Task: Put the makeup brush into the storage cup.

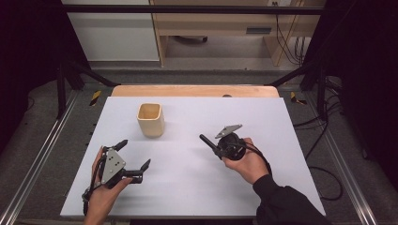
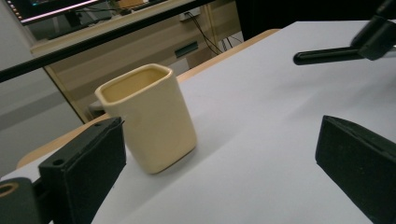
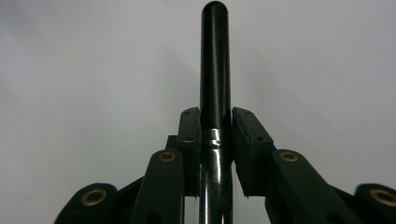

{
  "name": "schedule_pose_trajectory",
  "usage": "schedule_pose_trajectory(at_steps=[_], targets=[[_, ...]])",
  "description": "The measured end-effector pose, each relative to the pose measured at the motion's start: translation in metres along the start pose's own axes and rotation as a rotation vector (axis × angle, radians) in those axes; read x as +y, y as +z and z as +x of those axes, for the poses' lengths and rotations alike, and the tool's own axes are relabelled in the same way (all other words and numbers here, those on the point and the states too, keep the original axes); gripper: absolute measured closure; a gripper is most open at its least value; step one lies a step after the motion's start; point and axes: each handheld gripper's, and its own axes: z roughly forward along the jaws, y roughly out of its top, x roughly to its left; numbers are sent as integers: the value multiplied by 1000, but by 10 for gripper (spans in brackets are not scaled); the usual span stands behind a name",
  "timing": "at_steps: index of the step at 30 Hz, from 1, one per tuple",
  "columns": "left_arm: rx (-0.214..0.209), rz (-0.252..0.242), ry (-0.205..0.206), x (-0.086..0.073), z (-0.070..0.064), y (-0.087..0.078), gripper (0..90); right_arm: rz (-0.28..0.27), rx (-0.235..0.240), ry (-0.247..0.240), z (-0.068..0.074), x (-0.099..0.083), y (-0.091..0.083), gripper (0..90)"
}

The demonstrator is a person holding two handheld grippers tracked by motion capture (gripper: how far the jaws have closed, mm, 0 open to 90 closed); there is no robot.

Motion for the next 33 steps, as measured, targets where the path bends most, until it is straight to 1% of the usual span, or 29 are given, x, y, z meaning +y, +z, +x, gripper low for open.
schedule_pose_trajectory(at_steps=[1, 2, 3, 4, 5, 6, 7, 8, 9, 12, 14, 15, 16, 17, 18, 20, 21, 23, 24, 25, 27, 28, 29, 30, 31, 33], targets=[[0, 0, 0, 0, 0, 0, 13, 0, 0, 0, 0, 0, 0, 737], [-14, 7, 16, 4, -2, 2, 13, -7, 11, -20, -2, 3, -2, 737], [-25, 17, 34, 8, -4, 3, 12, -8, 15, -78, -4, 10, -8, 737], [-39, 25, 54, 13, -7, 4, 12, -7, 16, -108, -4, 13, -11, 737], [-62, 35, 94, 22, -11, 7, 13, 0, 15, -139, -5, 17, -14, 737], [-62, 35, 94, 22, -11, 7, 14, 0, 15, -139, -5, 17, -14, 737], [-69, 38, 108, 27, -13, 8, 14, 16, 5, -201, -6, 22, -19, 737], [-74, 37, 118, 31, -15, 9, 14, 16, 5, -201, -6, 22, -19, 737], [-81, 40, 131, 35, -16, 10, 17, 20, 6, -232, -7, 24, -22, 737], [-107, 55, 181, 48, -21, 13, 31, 29, 5, -285, -7, 29, -28, 737], [-116, 69, 218, 56, -26, 14, 31, 25, 13, -334, -5, 31, -34, 736], [-126, 77, 262, 63, -31, 15, 30, 40, 10, -369, -3, 33, -39, 737], [-126, 77, 262, 63, -31, 15, 31, 40, 10, -369, -3, 33, -39, 737], [-130, 80, 283, 67, -33, 15, 31, 44, 4, -400, -1, 35, -42, 737], [-137, 79, 298, 71, -34, 16, 31, 44, 4, -400, -1, 35, -42, 737], [-142, 77, 321, 77, -37, 19, 31, 50, -2, -421, 3, 37, -46, 737], [-144, 74, 328, 79, -38, 20, 31, 50, -2, -421, 3, 37, -46, 737], [-155, 73, 339, 83, -40, 25, 31, 62, -10, -436, 5, 38, -46, 737], [-156, 79, 355, 84, -42, 27, 31, 64, -11, -438, 6, 39, -46, 737], [-163, 80, 371, 86, -43, 30, 32, 70, -12, -452, 7, 40, -46, 737], [-168, 83, 410, 87, -45, 34, 35, 71, -12, -455, 8, 41, -46, 737], [-169, 86, 419, 87, -45, 36, 35, 73, -12, -464, 7, 42, -46, 737], [-169, 86, 414, 88, -46, 38, 35, 77, -13, -471, 7, 43, -46, 737], [-170, 90, 410, 88, -46, 40, 39, 81, -13, -467, 8, 44, -46, 736], [-173, 96, 417, 88, -45, 42, 49, 80, -11, -480, 7, 45, -46, 737], [-173, 99, 437, 88, -46, 45, 70, 79, -9, -479, 7, 48, -47, 737]])
